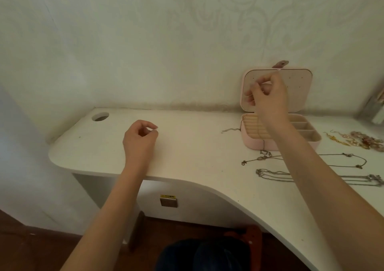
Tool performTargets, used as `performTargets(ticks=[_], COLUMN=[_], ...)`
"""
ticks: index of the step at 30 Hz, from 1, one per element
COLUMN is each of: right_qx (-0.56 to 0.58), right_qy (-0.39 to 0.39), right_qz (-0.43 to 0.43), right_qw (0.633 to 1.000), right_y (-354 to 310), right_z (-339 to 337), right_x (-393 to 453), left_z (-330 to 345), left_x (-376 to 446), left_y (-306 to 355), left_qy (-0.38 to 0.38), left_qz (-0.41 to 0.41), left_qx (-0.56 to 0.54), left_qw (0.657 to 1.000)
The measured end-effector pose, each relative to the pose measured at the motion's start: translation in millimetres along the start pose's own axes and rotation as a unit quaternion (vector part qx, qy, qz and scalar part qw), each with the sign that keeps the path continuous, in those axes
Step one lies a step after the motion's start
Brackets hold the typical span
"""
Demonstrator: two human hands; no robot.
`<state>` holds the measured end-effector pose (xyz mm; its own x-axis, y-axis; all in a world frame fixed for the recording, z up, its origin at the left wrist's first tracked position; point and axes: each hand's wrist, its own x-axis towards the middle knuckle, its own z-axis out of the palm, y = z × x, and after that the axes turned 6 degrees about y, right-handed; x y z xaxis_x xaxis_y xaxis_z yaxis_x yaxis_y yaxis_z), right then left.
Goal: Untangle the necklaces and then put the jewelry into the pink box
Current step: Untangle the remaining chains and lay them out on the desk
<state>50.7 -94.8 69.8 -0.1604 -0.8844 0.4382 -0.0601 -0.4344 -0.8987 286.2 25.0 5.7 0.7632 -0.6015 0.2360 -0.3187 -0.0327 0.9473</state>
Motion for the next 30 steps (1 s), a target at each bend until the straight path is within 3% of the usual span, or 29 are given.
performTargets(ticks=[6,11,16,21,30], right_qx=[-0.021,-0.009,0.003,0.053,0.007], right_qy=[-0.148,-0.221,-0.293,-0.316,-0.306], right_qz=[-0.02,-0.043,-0.031,-0.002,0.042], right_qw=[0.989,0.974,0.956,0.947,0.951], right_y=[-17,-32,-38,-39,-48], right_z=[11,14,20,20,13], right_x=[-5,-11,-18,-22,-22], left_z=[1,2,23,53,42], left_x=[-5,-9,-29,-48,-50], left_y=[7,13,38,70,73], left_qy=[-0.143,-0.156,-0.18,-0.229,-0.159], left_qz=[0.052,0.074,0.122,0.076,0.034], left_qx=[-0.015,-0.004,-0.072,-0.194,-0.182], left_qw=[0.988,0.985,0.973,0.951,0.97])
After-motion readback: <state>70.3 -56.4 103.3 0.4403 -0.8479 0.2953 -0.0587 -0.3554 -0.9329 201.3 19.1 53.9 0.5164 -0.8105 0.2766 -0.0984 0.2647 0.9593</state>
